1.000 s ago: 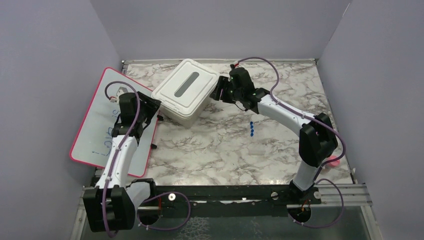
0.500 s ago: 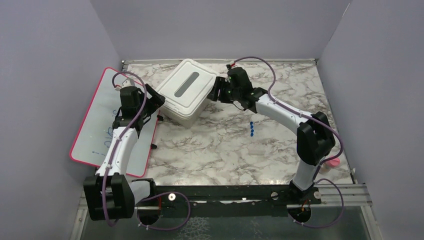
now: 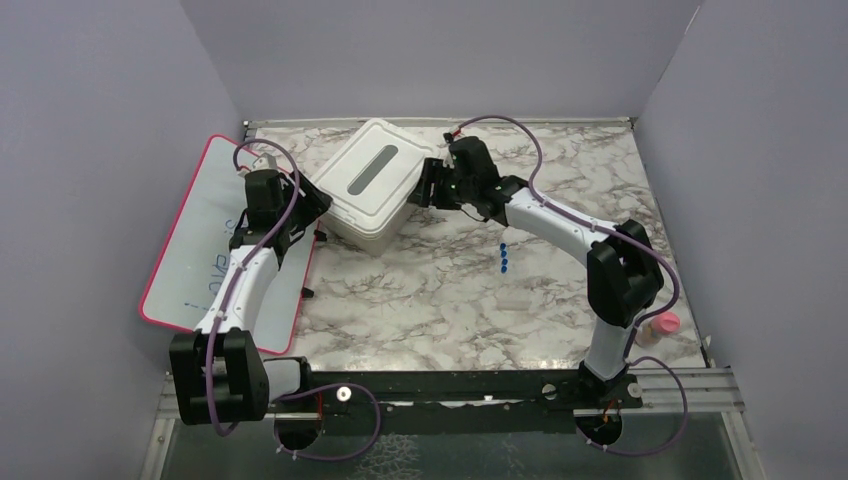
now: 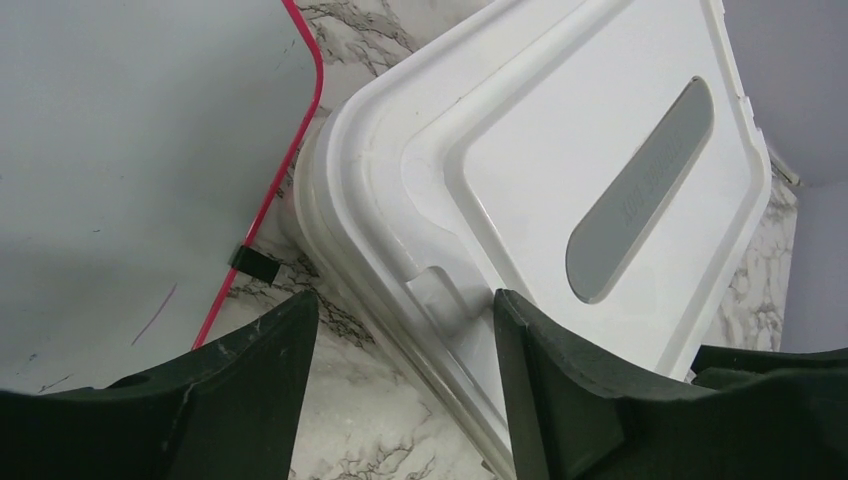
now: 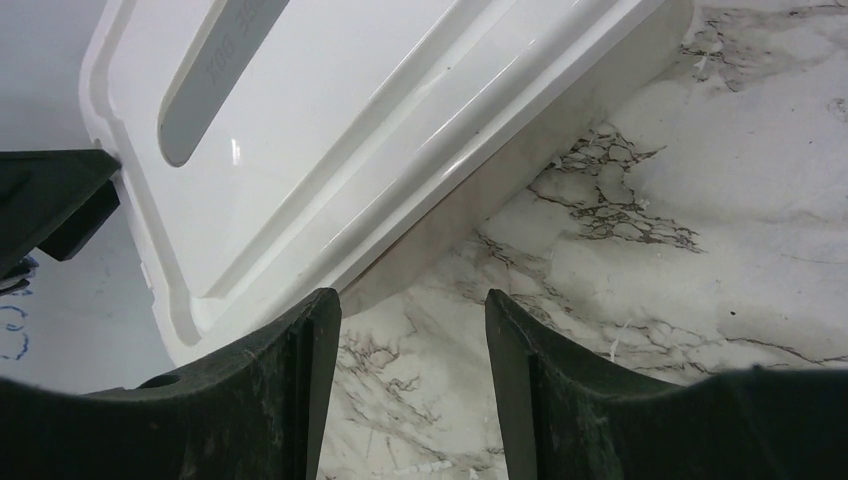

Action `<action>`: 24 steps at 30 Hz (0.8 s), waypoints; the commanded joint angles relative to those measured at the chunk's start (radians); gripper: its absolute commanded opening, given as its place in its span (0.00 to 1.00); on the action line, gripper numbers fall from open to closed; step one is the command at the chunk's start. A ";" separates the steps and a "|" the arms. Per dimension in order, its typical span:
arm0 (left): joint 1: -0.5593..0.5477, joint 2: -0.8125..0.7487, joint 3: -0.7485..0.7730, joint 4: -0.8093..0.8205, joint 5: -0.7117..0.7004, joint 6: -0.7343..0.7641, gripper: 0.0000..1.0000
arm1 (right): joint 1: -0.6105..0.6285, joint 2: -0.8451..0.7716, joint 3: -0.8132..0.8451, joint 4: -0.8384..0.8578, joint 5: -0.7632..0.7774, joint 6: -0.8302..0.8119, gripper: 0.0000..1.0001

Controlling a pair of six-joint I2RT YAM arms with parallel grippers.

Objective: Organize the chemistry lab equipment

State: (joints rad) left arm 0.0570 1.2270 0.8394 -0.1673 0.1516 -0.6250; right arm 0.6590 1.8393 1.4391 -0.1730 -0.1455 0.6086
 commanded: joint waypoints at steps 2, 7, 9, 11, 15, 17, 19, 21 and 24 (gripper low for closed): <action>0.007 -0.029 -0.026 -0.086 -0.111 0.050 0.63 | 0.015 0.009 0.044 -0.002 -0.026 -0.019 0.60; 0.007 -0.039 -0.040 -0.090 -0.109 0.052 0.62 | 0.023 0.010 0.052 -0.017 -0.018 -0.014 0.60; 0.007 -0.039 -0.041 -0.091 -0.106 0.053 0.61 | 0.025 0.010 0.056 -0.028 0.000 -0.011 0.60; 0.007 -0.038 -0.038 -0.087 -0.103 0.056 0.61 | 0.027 0.010 0.055 -0.035 0.017 -0.007 0.59; 0.007 -0.035 0.021 -0.100 -0.076 0.100 0.62 | 0.027 0.005 0.068 -0.057 0.063 -0.010 0.58; 0.007 -0.043 0.066 -0.122 -0.062 0.133 0.65 | 0.028 -0.005 0.079 -0.070 0.089 -0.022 0.58; 0.007 -0.049 0.114 -0.150 -0.038 0.173 0.68 | 0.027 -0.025 0.086 -0.086 0.125 -0.030 0.58; 0.007 -0.064 0.158 -0.182 -0.018 0.209 0.70 | 0.026 -0.059 0.087 -0.107 0.177 -0.044 0.58; 0.006 -0.087 0.205 -0.217 0.064 0.263 0.74 | 0.028 -0.146 0.050 -0.128 0.253 -0.062 0.58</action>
State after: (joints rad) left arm 0.0589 1.1954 0.9657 -0.3202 0.1169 -0.4698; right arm 0.6800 1.8206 1.4910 -0.2497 -0.0303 0.5865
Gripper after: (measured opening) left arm 0.714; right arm 0.579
